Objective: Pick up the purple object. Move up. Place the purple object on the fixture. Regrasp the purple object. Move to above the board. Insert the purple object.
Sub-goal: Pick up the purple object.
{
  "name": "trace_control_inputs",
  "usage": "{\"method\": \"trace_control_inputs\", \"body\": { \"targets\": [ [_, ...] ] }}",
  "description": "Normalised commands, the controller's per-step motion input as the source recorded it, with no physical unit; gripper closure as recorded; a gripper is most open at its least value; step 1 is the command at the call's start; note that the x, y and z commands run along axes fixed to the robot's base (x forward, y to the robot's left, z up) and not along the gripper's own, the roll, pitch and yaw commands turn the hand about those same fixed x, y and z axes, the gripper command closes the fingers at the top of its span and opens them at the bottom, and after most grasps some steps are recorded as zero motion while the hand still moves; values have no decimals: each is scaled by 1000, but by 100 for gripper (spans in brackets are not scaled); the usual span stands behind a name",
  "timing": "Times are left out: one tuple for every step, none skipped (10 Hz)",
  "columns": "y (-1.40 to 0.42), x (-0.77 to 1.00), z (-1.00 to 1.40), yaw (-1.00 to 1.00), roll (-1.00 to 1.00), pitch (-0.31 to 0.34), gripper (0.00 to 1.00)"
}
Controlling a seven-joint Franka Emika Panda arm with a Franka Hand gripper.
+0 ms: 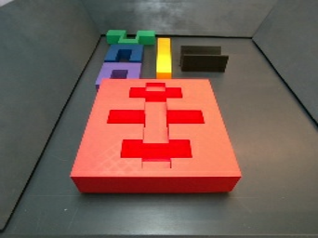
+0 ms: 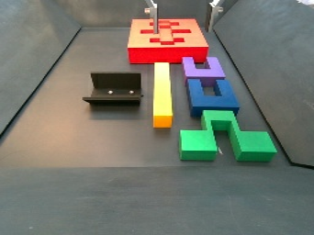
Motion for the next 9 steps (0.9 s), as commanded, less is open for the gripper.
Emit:
{"method": "trace_control_inputs", "body": {
  "targets": [
    [-34, 0, -37, 0, -7, 0, 0],
    [-357, 409, -126, -74, 56, 89, 0],
    [-826, 14, -463, -180, 27, -126, 0],
    [-1000, 20, -497, 0, 80, -157, 0],
    [-1000, 0, -457, 0, 89, -171, 0],
    [-1000, 197, -440, 23, 44, -129, 0],
    [-940, 209, -420, 120, 16, -131, 0],
    [-931, 137, -397, 154, 16, -150, 0],
    [-991, 0, -343, 117, 10, -213, 0]
  ]
}}
